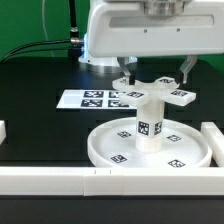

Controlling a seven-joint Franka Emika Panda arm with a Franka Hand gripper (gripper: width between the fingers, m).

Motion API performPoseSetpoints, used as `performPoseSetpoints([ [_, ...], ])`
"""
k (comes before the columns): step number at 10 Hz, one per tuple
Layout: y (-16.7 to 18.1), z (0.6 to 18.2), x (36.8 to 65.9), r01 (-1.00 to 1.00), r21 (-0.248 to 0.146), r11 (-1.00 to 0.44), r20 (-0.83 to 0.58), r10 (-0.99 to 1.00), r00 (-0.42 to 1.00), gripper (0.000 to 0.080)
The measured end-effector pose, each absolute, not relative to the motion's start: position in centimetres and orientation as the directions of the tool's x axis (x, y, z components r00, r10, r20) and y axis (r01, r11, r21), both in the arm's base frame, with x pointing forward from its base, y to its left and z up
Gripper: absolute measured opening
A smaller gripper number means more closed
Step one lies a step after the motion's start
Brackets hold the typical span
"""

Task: Assemble round table

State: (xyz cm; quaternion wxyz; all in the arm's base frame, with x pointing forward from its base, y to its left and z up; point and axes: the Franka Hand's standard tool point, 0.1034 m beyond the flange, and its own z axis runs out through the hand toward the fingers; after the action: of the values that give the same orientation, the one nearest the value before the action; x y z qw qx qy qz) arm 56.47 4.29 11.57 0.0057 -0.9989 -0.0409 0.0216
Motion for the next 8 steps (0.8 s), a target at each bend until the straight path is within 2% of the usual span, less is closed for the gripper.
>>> performPoseSetpoints([
  [3,4.6,13.7,56.3,0.080,-0.026,-0.996,-0.047,0.081,0.996,0.0649],
  [8,4.6,13.4,56.3,0.080,-0.025,-0.996,-0.051,0.081,0.995,0.0649],
])
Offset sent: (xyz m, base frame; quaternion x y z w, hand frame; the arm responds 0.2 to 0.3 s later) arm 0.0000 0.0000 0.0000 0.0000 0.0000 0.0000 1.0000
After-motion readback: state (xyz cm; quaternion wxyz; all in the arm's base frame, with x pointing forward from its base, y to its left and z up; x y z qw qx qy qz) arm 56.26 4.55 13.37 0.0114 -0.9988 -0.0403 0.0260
